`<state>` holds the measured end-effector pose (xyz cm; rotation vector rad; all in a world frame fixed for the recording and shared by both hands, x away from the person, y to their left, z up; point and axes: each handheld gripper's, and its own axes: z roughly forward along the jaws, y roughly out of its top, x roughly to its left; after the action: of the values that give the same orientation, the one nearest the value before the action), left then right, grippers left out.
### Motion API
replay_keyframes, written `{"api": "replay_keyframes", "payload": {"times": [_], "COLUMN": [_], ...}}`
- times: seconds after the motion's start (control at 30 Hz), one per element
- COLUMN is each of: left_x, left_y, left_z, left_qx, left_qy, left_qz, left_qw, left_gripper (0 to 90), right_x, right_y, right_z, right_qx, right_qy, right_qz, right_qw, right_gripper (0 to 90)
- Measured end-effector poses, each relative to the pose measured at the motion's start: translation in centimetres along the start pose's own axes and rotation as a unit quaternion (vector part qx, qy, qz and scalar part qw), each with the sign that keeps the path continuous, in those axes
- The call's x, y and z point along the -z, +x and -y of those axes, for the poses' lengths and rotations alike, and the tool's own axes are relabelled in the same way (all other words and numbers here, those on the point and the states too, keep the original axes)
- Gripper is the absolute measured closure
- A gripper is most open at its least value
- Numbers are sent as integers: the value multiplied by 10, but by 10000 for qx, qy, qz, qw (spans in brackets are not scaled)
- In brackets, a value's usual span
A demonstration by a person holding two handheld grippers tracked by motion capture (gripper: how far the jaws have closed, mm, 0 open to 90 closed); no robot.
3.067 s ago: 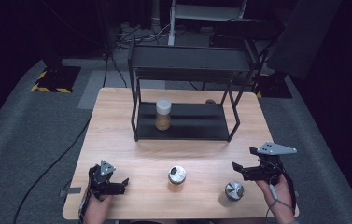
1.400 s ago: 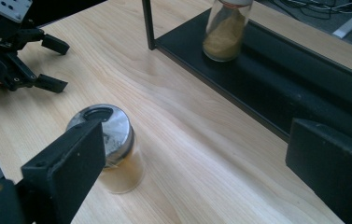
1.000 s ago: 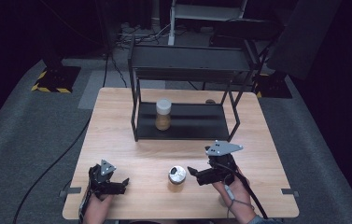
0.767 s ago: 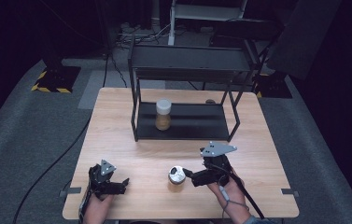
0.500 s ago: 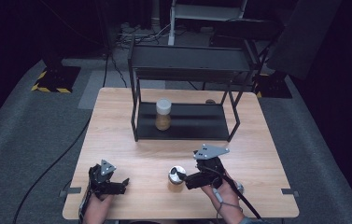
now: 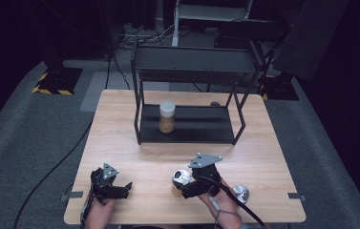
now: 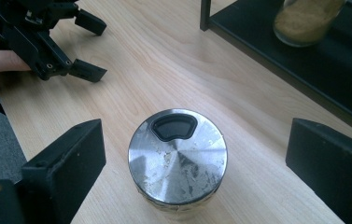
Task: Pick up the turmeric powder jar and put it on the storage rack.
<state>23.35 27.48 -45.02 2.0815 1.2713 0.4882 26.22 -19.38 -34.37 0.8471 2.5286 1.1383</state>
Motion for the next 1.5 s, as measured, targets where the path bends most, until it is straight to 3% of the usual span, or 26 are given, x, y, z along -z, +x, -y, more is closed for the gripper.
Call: {"api": "replay_keyframes", "payload": {"times": [0.4, 0.87, 1.13, 1.3, 1.5], "left_x": [0, 0, 0, 0, 0], "left_y": [0, 0, 0, 1, 1], "left_z": [0, 0, 0, 0, 0], "left_qx": [-19, -20, -21, -25, -37], "left_qy": [-5, -5, -5, -2, 5], "left_qz": [11, 11, 12, 20, 29], "left_qw": [10000, 10000, 10000, 10000, 10000], "left_gripper": [2, 2, 2, 2, 2], "right_x": [-20, -40, -49, -53, -53], "right_y": [1, 2, 0, -1, 0], "right_z": [3, 5, 3, 1, -2], "right_qx": [-48, -25, 0, 44, 132], "right_qy": [226, 536, 727, 860, 899], "right_qz": [-55, -74, -104, -163, -141], "right_qw": [9997, 9985, 9973, 9962, 9958], "right_gripper": [65, 163, 212, 292, 300]}}
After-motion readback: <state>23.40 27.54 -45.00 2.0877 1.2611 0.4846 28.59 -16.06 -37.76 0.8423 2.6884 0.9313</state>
